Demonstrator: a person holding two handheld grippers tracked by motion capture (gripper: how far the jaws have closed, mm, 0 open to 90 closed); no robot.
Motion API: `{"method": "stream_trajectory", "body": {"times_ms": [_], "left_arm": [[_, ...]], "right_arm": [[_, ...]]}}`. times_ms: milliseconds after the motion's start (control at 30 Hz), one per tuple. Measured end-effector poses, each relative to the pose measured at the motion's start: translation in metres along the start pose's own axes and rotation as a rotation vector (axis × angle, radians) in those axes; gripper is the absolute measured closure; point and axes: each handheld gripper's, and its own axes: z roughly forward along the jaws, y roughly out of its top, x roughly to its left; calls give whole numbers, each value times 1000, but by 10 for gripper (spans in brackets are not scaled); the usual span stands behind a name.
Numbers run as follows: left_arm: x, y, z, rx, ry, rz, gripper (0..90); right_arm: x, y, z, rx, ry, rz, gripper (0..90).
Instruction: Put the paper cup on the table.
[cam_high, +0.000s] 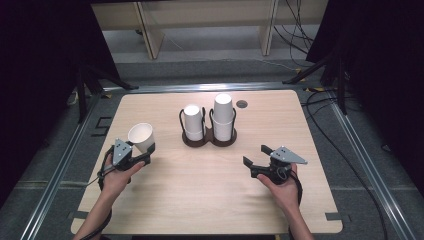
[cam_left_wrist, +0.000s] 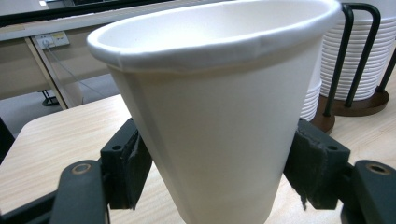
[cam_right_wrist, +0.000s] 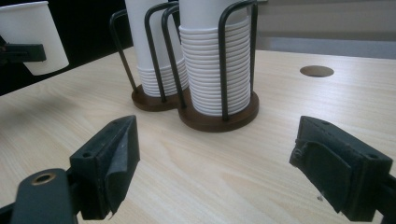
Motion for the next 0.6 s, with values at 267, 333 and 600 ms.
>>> {"method": "stream_trajectory", "body": {"times_ms": [267,333,600], "left_arm": [[4,-5,2,2,16,-18,292],[5,-6,3,-5,23,-25,293],[15,-7,9,34,86,-32,292]], "right_arm": [[-1,-3,-1,-4,-19,23,150],[-1,-3,0,-12,-26,16,150],[-3,-5,1,-6,-41,-21,150]]}}
